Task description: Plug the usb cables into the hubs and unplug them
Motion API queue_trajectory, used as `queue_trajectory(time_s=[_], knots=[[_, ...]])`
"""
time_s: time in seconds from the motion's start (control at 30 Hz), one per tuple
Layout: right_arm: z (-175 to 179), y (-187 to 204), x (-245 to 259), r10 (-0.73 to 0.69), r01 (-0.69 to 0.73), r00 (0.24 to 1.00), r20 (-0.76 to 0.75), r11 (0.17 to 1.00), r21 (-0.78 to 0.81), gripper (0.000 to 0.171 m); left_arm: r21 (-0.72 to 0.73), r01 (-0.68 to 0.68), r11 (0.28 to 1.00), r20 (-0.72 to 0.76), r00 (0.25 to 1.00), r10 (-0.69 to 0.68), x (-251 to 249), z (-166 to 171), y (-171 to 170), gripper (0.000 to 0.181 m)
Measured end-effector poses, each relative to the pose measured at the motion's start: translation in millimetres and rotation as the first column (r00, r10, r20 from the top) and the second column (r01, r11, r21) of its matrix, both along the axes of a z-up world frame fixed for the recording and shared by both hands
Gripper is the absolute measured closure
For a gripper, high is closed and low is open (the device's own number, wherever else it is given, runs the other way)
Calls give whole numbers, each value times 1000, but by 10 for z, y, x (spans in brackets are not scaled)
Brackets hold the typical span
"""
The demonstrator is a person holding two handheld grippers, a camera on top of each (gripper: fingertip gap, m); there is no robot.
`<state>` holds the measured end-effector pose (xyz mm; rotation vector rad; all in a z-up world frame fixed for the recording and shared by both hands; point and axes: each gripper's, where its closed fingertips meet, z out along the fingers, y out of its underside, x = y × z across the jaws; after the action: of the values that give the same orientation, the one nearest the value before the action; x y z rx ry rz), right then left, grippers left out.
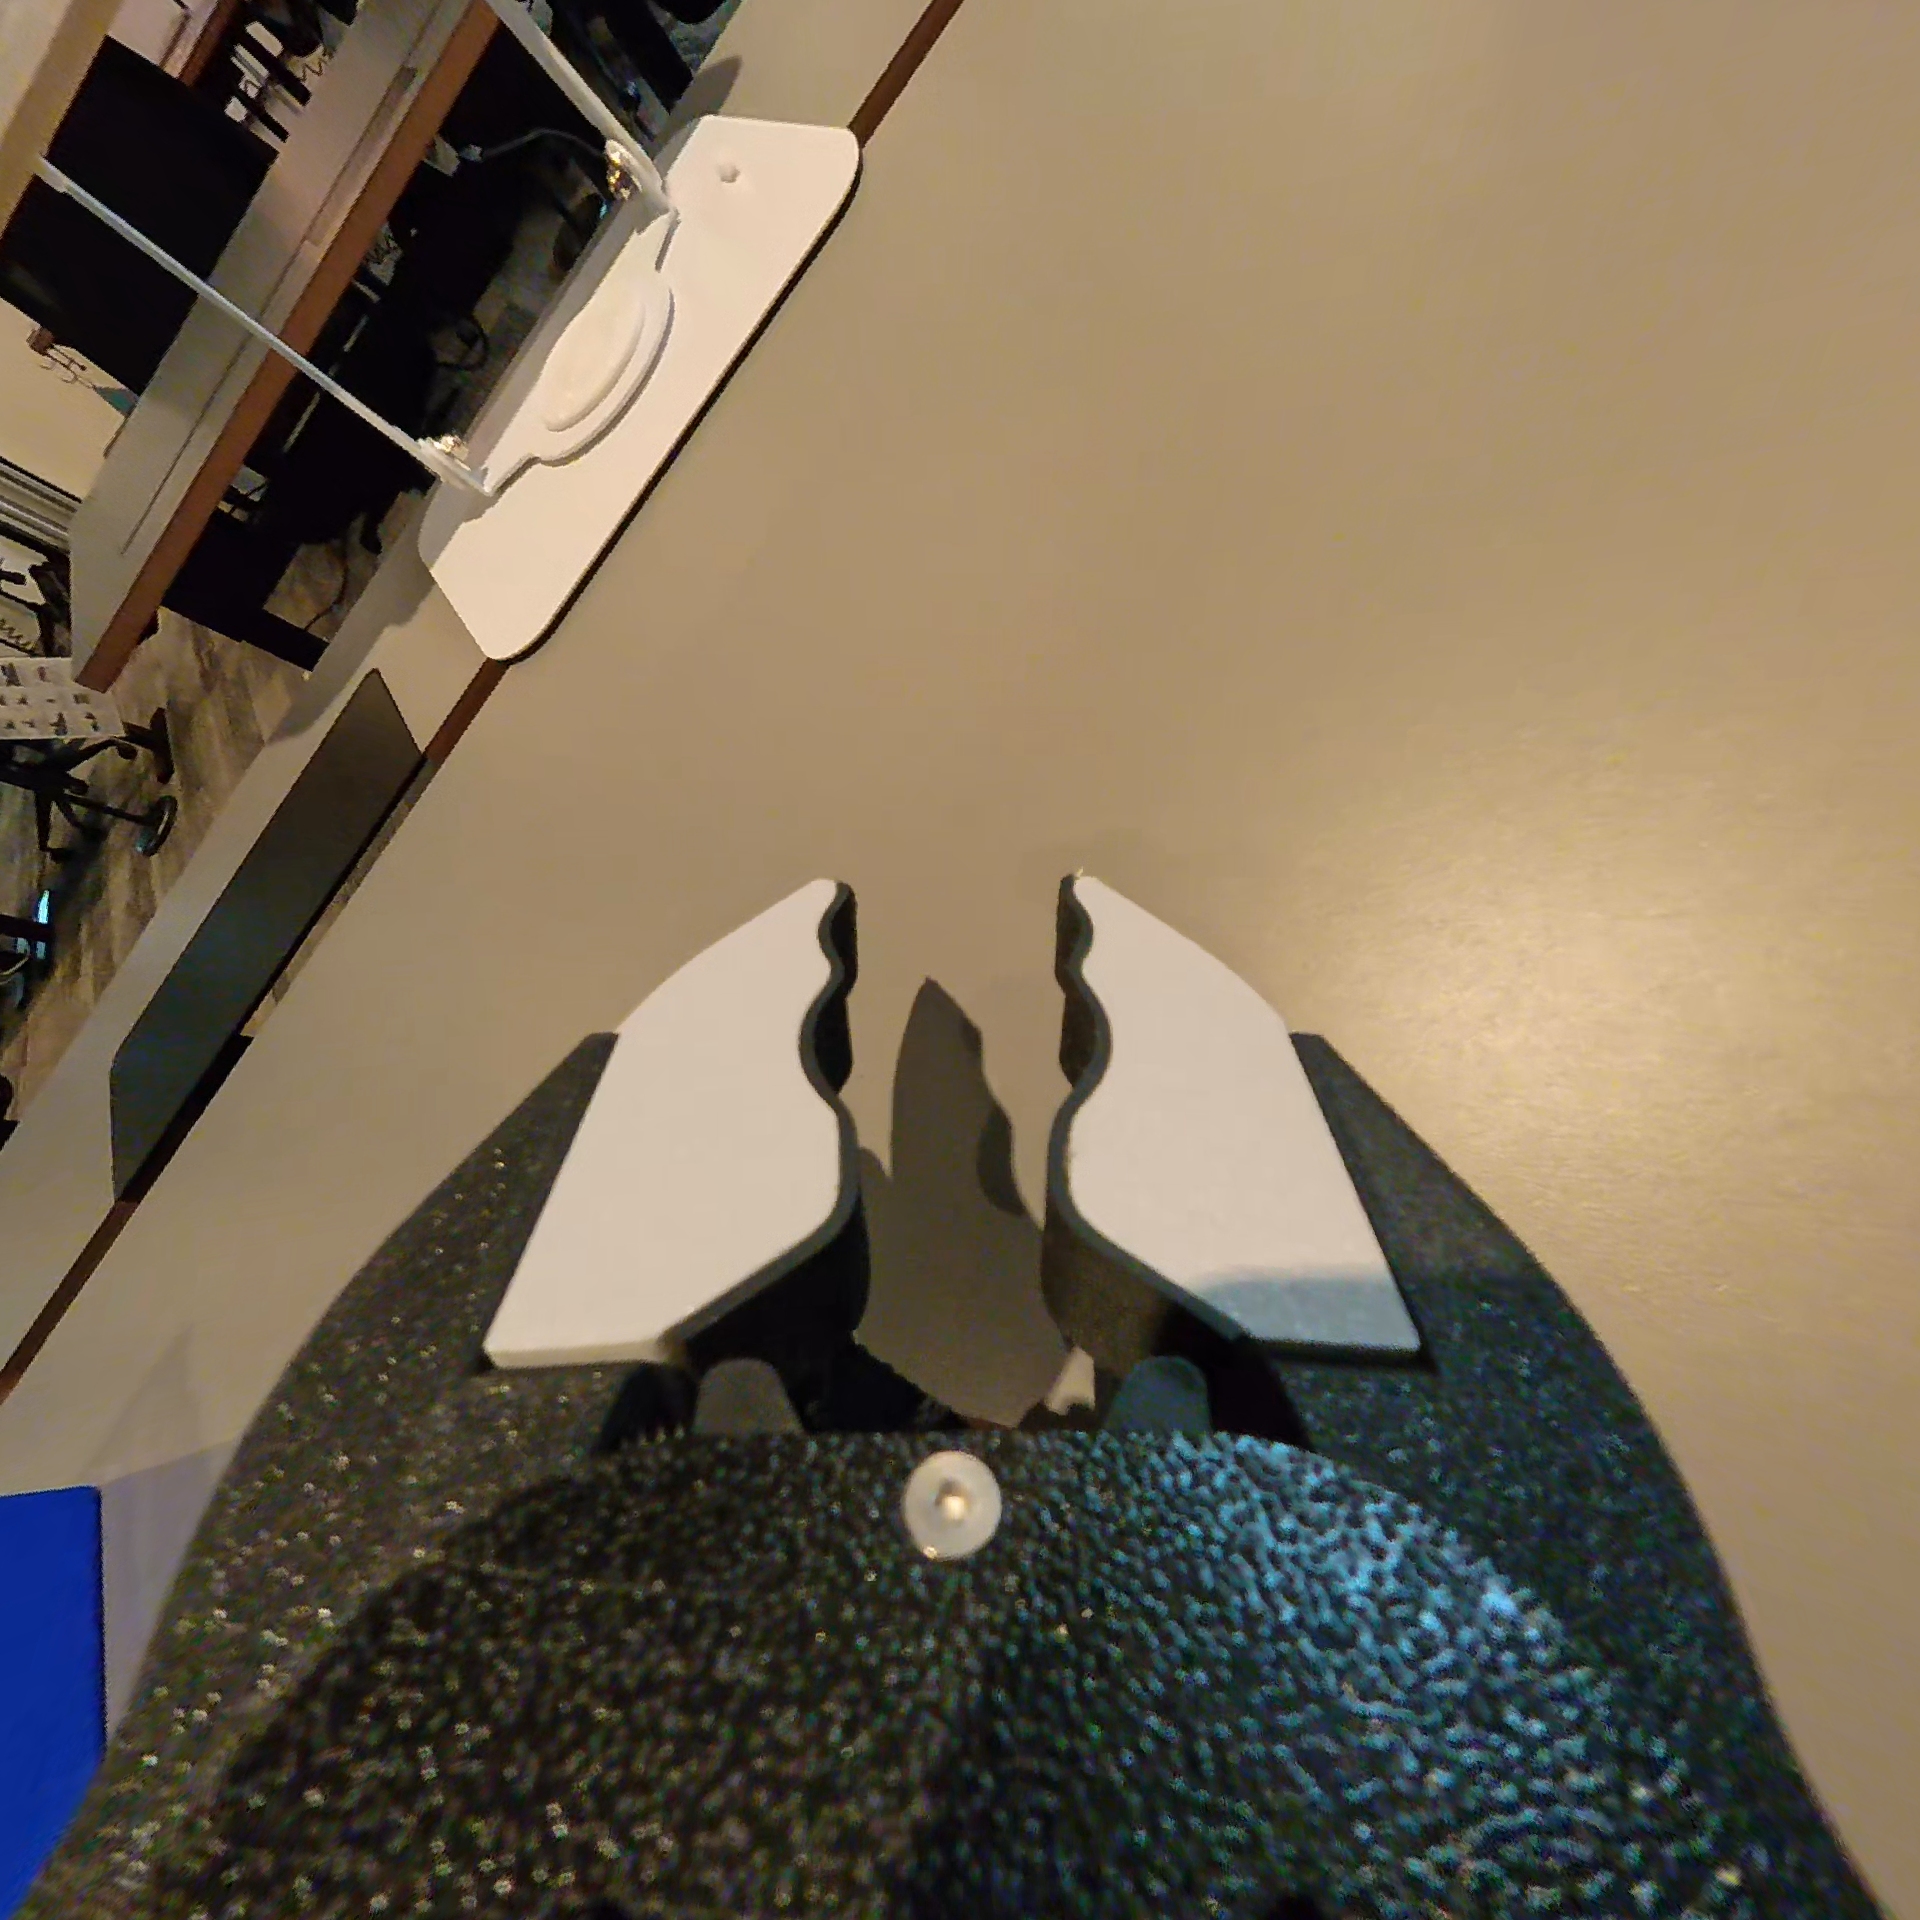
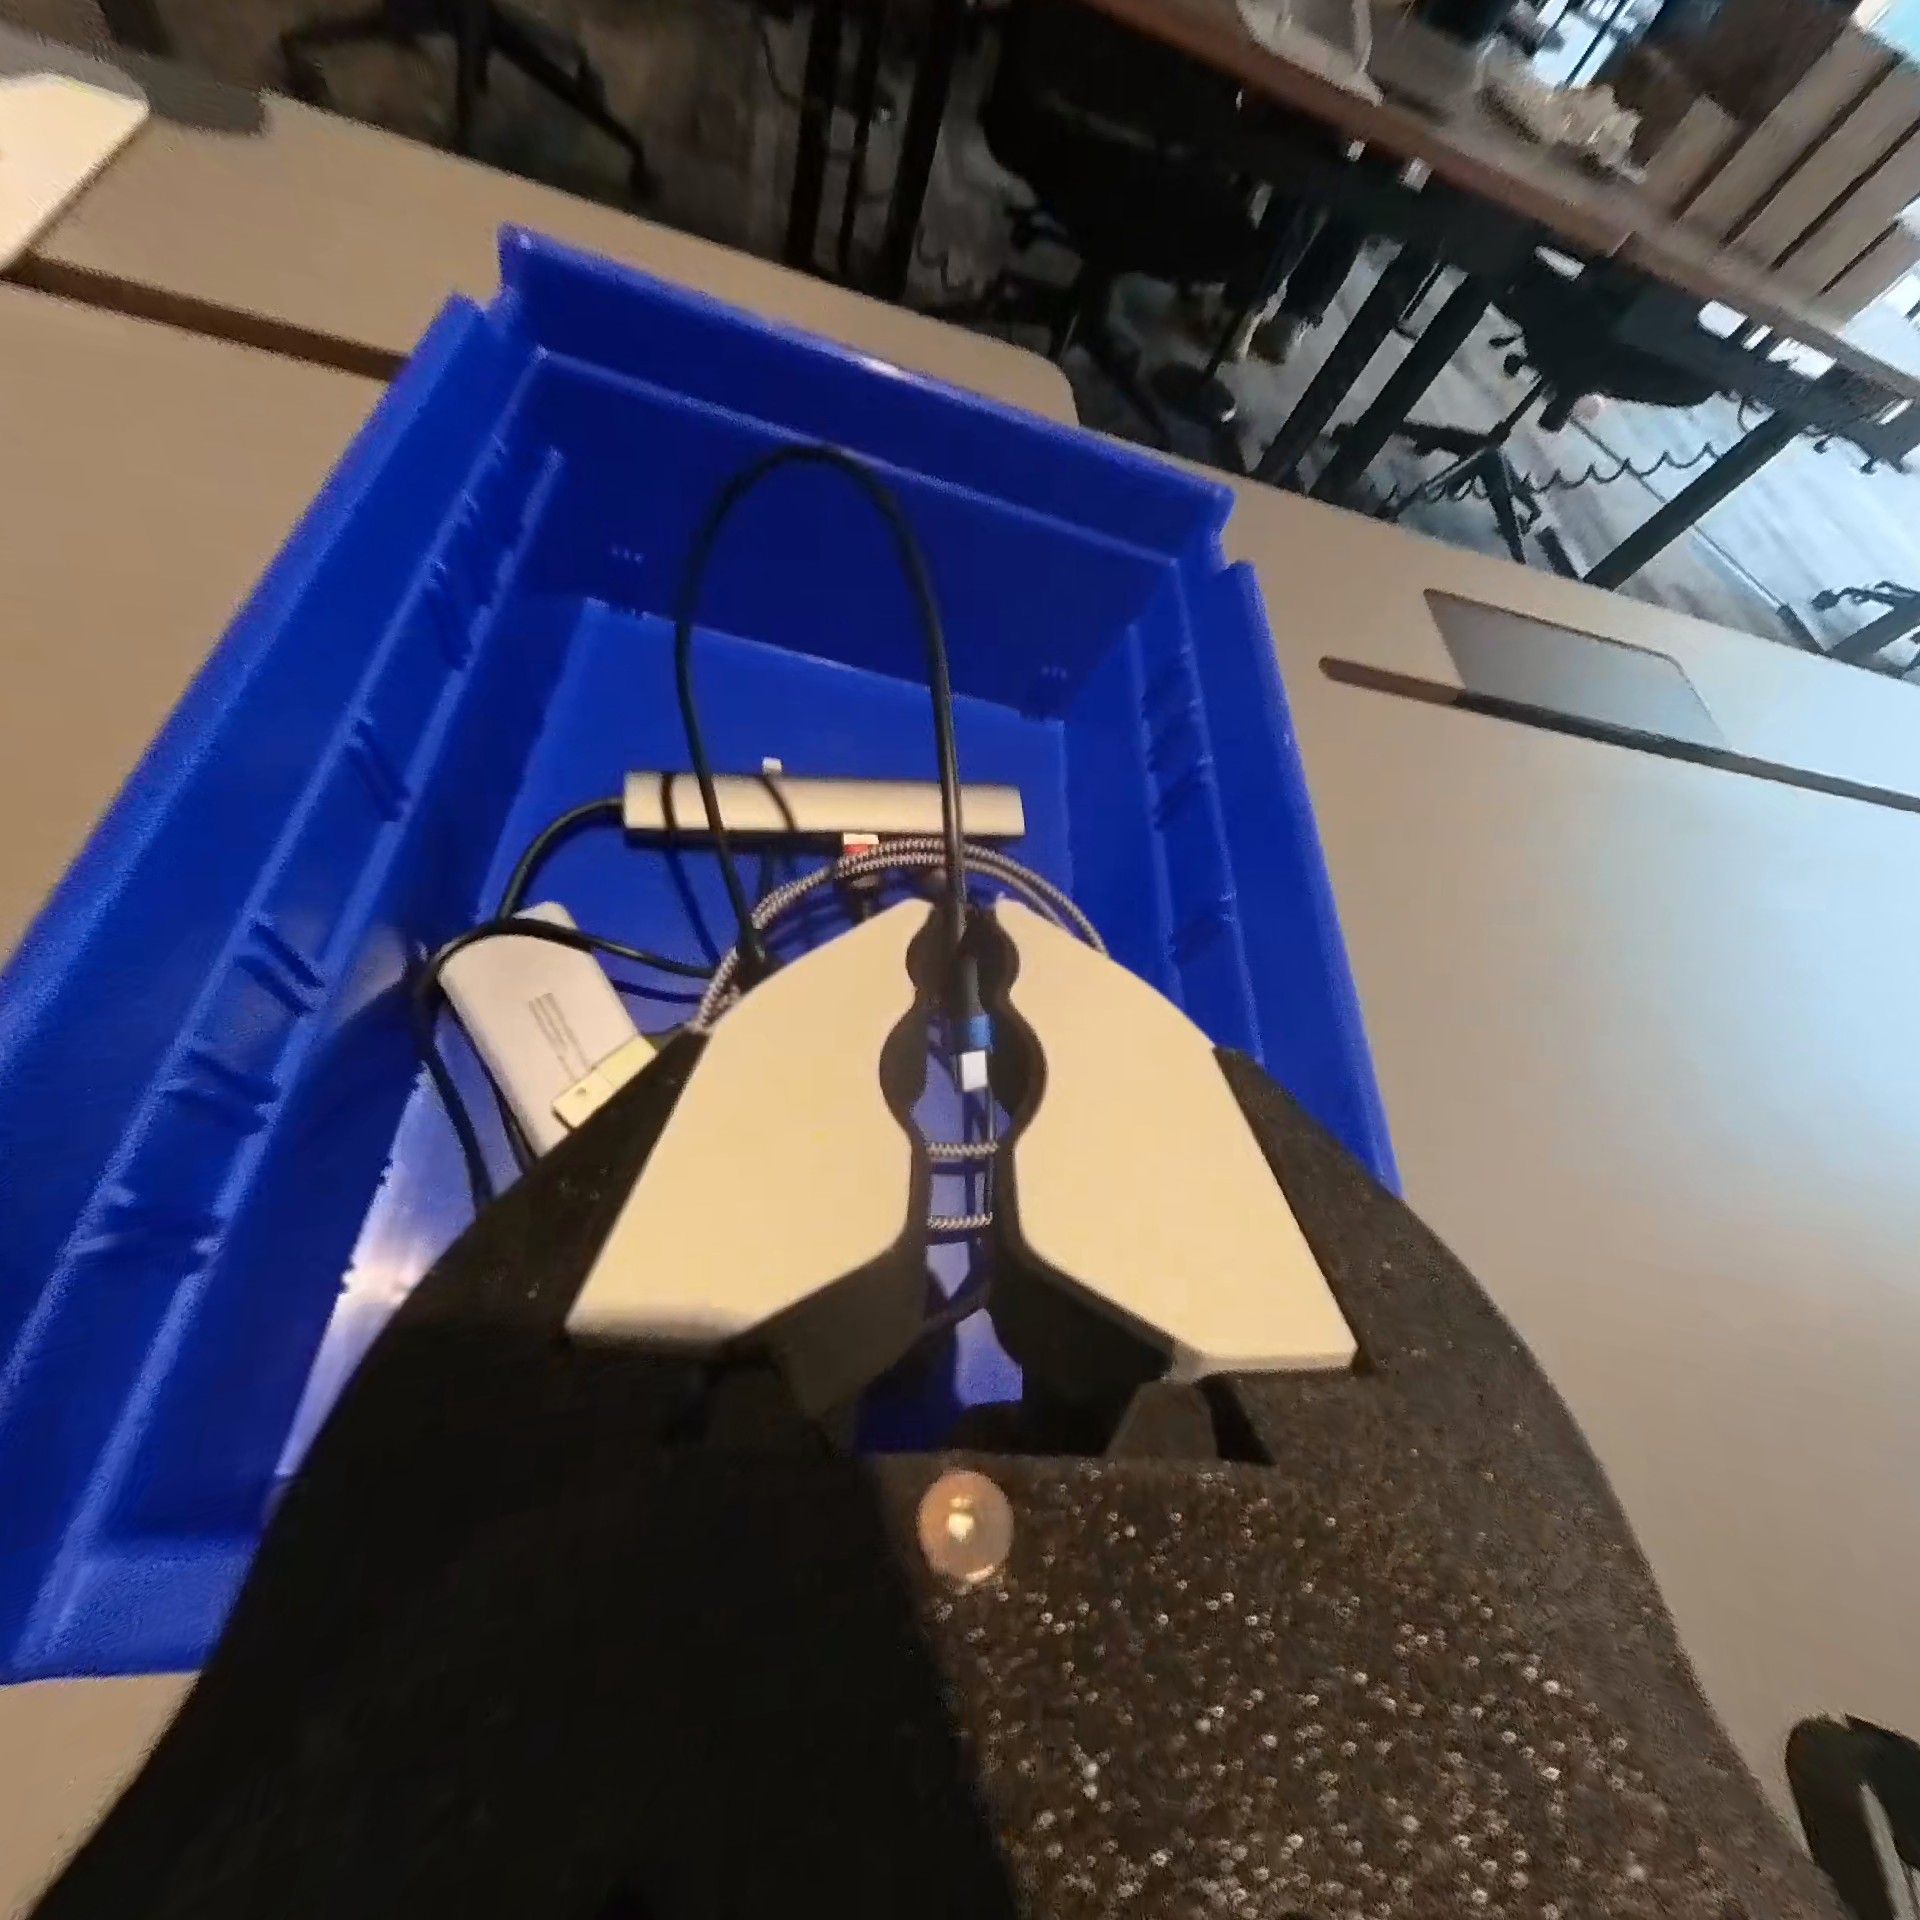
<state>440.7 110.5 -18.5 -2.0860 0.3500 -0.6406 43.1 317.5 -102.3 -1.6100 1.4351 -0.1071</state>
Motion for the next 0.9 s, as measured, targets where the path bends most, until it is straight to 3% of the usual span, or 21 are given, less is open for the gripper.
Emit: queue_trajectory(time_s=[0.13, 0.4, 0.6, 0.77, 0.9], knots=[[-67, -14, 63, -31, 32, 999, 30, 999, -39, 164, -5, 0, 1000, -6, 1000, 0, -3, -15, 0, 145], [12, -86, 124, -115, 127, 982, 150, 989, -75, 131, -14, -1, 1000, -19, 1000, 0, -9, -51, 0, 145], [386, -116, -4, -165, 169, 939, 302, 985, 11, 122, -12, -14, 1000, -20, 1000, 14, -17, -58, 18, 145], [705, 262, -784, -35, 38, 868, 496, 999, 3, 126, 81, -86, 993, -28, 996, 89, -46, 25, 78, 144], [517, 735, -1727, 190, -162, 832, 522, 982, -99, 130, 222, -194, 956, 3, 980, 199, -89, 248, 135, 144]])
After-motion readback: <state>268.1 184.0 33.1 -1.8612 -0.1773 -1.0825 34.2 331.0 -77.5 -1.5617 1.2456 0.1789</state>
